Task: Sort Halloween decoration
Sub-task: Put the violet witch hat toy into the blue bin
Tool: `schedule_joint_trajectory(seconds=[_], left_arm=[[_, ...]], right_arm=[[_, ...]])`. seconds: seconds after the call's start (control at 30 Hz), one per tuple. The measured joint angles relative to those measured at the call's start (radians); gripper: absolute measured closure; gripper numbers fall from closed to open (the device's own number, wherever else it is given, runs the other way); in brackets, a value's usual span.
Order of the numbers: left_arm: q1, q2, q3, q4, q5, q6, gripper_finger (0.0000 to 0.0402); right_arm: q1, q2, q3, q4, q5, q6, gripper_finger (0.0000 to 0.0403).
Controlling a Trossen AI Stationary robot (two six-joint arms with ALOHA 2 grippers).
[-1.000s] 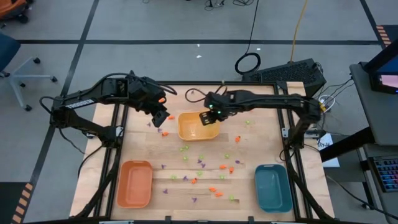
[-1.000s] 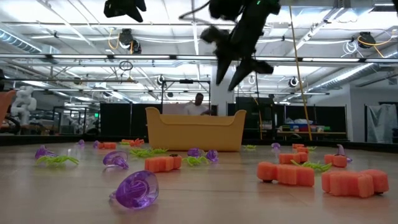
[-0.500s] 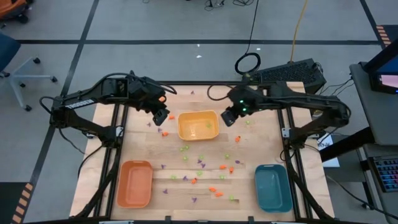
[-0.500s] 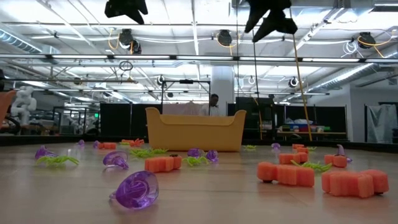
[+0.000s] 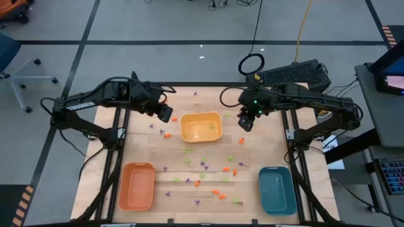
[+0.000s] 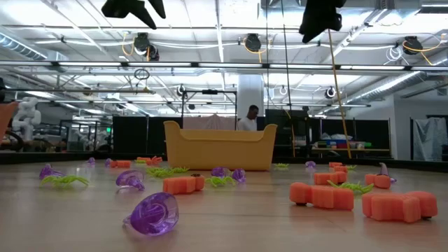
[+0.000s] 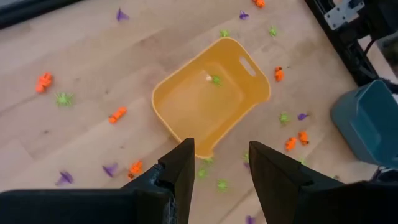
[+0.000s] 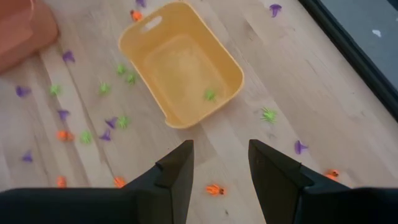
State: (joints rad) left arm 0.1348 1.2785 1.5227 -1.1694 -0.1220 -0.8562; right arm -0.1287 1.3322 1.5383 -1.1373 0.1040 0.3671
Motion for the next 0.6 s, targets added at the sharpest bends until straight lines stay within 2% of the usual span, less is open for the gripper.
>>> schedule_joint_trajectory(seconds=[0.17, 0.47, 0.6], left_arm=[[-0.007, 0.019, 0.001, -0.004, -0.028, -0.004, 0.0252], [-0.013, 0.102, 0.000, -0.079, -0.010, -0.056, 0.0252], [-0.011, 0.150, -0.048, -0.064, 0.029, -0.057, 0.0252]], right_arm=[[0.000, 0.000, 0.000, 0.009, 0.000, -0.014, 0.0261], [0.000, 0.000, 0.000, 0.000, 0.000, -0.006, 0.0261], [0.000, 0.000, 0.000, -0.011, -0.001, 0.008, 0.0261]])
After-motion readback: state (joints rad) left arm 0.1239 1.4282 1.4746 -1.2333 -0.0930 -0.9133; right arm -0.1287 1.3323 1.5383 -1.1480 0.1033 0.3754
